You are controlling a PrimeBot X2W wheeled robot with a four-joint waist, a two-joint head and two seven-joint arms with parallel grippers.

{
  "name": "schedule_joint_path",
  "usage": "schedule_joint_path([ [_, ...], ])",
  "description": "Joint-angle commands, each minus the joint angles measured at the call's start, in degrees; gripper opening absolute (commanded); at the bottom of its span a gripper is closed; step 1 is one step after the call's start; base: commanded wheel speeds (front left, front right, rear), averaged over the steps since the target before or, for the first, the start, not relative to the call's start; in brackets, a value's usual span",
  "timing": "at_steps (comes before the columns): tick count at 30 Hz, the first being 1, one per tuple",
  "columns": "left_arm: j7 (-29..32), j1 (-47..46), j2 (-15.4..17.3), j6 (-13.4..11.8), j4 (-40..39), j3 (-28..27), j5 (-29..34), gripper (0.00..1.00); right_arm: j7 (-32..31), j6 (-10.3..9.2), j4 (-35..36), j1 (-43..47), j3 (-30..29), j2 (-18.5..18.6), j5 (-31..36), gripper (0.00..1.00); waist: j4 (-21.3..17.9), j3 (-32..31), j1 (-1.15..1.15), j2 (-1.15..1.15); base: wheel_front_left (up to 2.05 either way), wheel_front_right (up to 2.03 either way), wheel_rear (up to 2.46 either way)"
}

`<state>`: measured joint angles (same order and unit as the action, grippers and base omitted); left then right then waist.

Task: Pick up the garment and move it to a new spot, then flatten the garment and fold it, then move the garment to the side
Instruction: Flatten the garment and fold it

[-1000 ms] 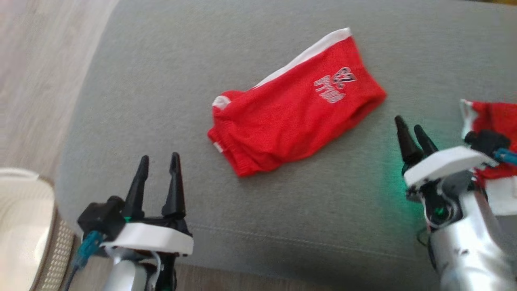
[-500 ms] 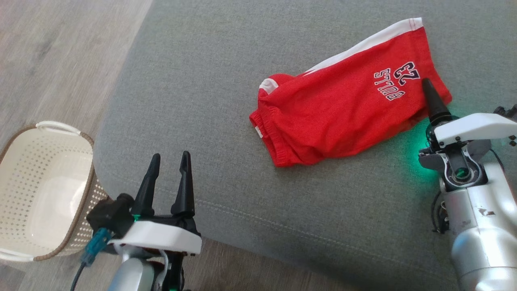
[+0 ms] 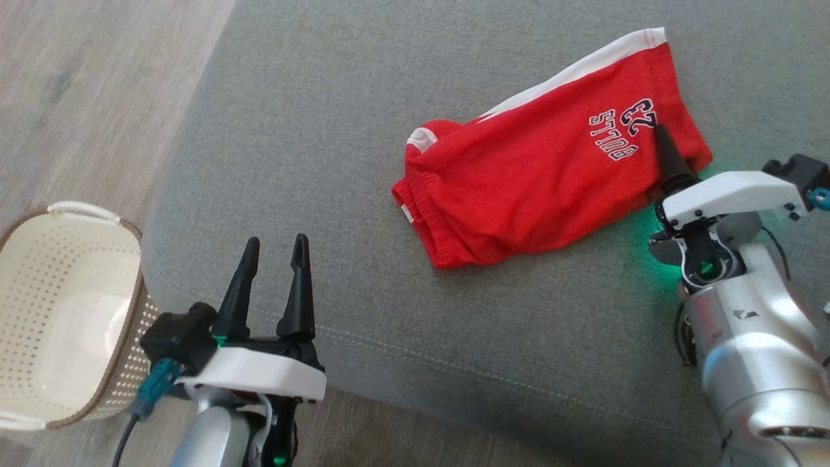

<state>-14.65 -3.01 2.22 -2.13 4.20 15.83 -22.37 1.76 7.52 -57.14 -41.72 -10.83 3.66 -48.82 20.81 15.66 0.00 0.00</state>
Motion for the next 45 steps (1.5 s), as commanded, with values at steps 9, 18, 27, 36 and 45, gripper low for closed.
schedule_joint_path([
  [9, -0.3, -0.4, 0.7, -0.7, -1.3, -1.7, -0.7, 1.00, 5.2, -0.03, -10.6, -0.7, -3.0, -0.3, 7.5, 1.00, -1.8, -2.2, 0.00, 0.00, 0.00, 0.00, 0.00],
  [18, -0.3, 0.9, 0.7, -1.1, -1.2, -1.3, -1.0, 1.00, 6.2, -0.03, -13.5, -2.0, -2.6, 0.0, 12.7, 1.00, -2.6, -5.0, 0.00, 0.00, 0.00, 0.00, 0.00],
  [27, -0.3, 1.4, 0.7, -0.9, -1.2, -1.2, -0.8, 1.00, 3.8, -0.03, -14.3, -4.0, -5.0, -0.3, 11.6, 1.00, -1.4, -4.3, 0.00, 0.00, 0.00, 0.00, 0.00],
  [36, -0.3, 1.1, 0.7, -0.7, -0.8, -1.8, -0.6, 1.00, 2.3, -0.03, -10.0, -2.7, -6.3, -0.7, 7.1, 1.00, -1.1, -3.4, 0.00, 0.00, 0.00, 0.00, 0.00],
  [45, -0.3, 0.2, 0.7, -0.1, -0.1, -1.9, 0.9, 1.00, -4.8, -0.03, 2.6, 4.1, 1.2, -0.8, -5.7, 1.00, -3.3, -2.7, 0.00, 0.00, 0.00, 0.00, 0.00],
])
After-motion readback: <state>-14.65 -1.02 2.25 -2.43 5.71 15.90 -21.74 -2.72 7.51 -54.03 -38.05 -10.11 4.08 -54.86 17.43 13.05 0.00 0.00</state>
